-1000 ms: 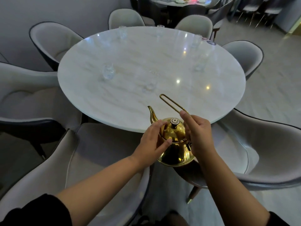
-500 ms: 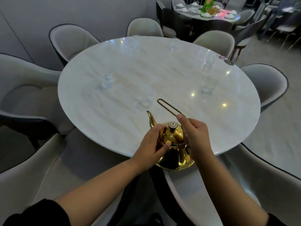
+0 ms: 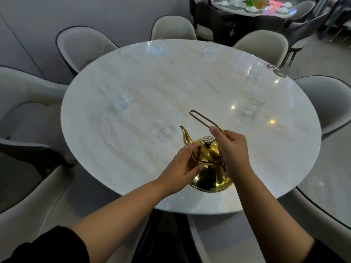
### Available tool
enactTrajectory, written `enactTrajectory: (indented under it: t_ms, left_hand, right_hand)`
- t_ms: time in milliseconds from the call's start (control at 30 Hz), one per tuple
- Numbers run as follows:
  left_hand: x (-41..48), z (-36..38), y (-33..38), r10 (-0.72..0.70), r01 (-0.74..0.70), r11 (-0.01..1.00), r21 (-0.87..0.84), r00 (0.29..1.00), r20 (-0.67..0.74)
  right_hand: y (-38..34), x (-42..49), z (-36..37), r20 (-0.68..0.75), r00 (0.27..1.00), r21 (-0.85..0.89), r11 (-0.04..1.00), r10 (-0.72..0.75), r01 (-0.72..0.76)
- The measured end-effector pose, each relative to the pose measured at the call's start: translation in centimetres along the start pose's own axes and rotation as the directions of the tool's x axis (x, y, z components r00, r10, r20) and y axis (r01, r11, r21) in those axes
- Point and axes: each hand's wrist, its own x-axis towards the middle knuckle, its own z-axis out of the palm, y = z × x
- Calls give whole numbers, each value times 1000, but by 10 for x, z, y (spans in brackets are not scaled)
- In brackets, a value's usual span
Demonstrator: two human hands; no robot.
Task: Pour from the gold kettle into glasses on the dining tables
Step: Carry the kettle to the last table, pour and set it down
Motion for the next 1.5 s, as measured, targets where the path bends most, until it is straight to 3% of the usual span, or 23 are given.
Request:
enactTrajectory:
  t_ms: [400,800,1500]
  left_hand:
    - [61,-33,-21,-60,62,998,-22,994,91]
    - [86,-45,-27,-148,155,987,-52,983,111]
    - [94,-44,-35,-152,169,966,-197,983,102]
  right_hand:
    - [-7,83,32,72,997,-211,977,19,-3]
    - [-25,122,54,236,971,-480,873,34,87]
    - [-41,138,71,379,925,-614,756,30,227]
